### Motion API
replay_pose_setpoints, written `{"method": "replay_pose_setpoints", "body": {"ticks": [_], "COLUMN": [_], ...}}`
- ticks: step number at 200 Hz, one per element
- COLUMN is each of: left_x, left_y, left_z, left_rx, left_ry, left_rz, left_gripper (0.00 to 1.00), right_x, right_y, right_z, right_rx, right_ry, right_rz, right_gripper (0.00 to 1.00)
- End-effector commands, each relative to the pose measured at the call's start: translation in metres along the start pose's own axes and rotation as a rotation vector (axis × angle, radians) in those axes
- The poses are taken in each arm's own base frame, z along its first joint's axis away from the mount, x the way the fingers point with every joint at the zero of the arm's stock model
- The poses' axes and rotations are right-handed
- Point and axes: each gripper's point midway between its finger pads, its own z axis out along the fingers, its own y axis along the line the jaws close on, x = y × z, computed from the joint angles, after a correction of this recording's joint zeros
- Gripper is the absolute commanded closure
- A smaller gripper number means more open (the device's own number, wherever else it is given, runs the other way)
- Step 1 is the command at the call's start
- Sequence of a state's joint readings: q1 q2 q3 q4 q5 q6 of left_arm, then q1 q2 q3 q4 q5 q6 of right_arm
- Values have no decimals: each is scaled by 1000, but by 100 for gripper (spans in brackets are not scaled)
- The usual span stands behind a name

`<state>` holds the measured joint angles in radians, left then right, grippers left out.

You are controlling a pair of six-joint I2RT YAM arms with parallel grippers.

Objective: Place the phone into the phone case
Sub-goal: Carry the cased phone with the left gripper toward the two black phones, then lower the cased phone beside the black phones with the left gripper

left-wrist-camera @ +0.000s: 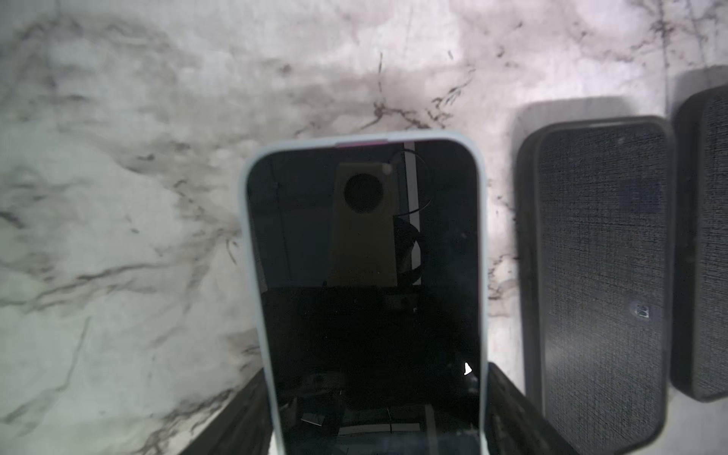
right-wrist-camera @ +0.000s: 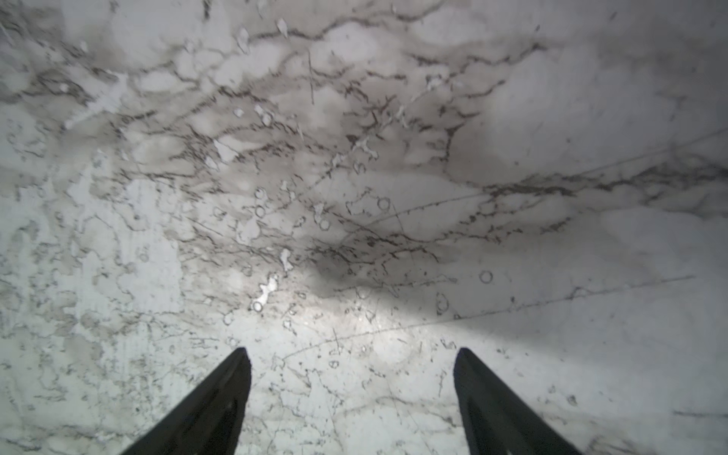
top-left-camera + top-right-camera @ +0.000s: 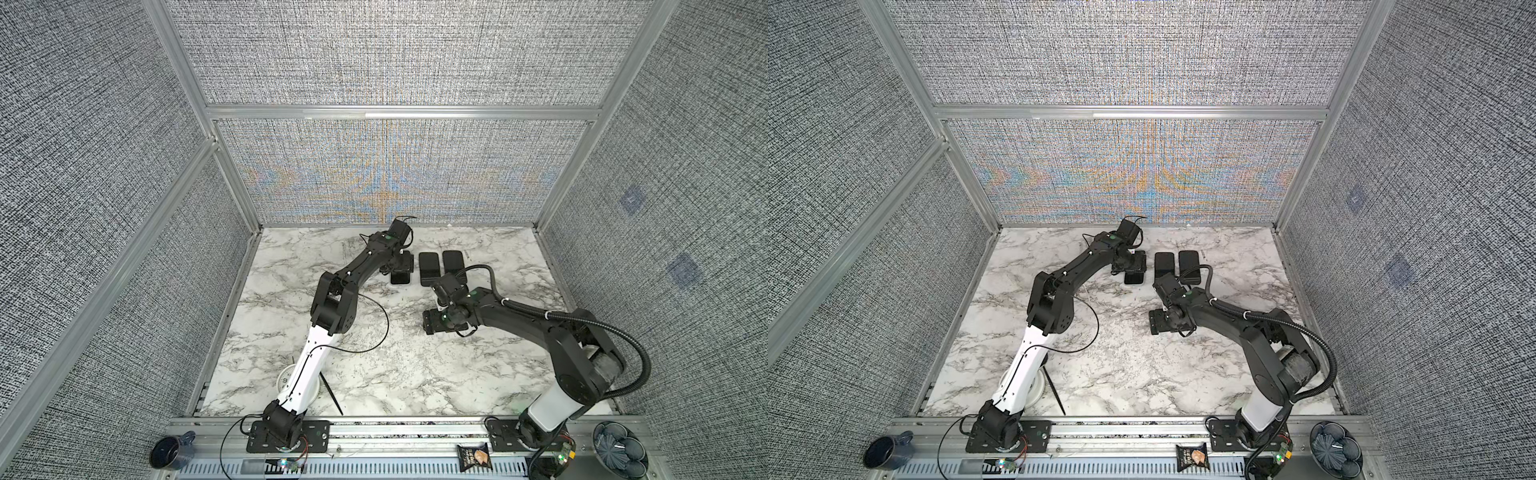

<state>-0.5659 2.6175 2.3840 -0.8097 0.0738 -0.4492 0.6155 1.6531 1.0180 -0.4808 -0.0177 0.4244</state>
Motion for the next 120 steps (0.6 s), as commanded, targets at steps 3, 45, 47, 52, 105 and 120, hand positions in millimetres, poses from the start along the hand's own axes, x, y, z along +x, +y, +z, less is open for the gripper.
{"method": "replay_pose_setpoints", "body": {"ticks": [3,45,47,52,105,120], "left_x": [0,8,8,10,27,30], "left_y": [-2,1,1,2,7,5], "left_z": [5,5,4,3,-7,-7], "left_rx": [15,11,11,5,-20,-15], "left_ry": [-3,15,16,21,55,59], "left_rz": [-3,-22,-23,-30,-80,-84], "left_gripper": [33,28,28,28,28,28], "right_x": [2,3,3,3,5,6], "right_y": [-1,-3,-2,-3,-5,-5], "right_z": [0,2,1,2,4,4], "right_rx": [5,8,8,9,12,8], "right_ry": [15,19,19,19,19,20], "right_rz": [1,1,1,1,8,7], "right_gripper": [16,16,16,16,16,16]}}
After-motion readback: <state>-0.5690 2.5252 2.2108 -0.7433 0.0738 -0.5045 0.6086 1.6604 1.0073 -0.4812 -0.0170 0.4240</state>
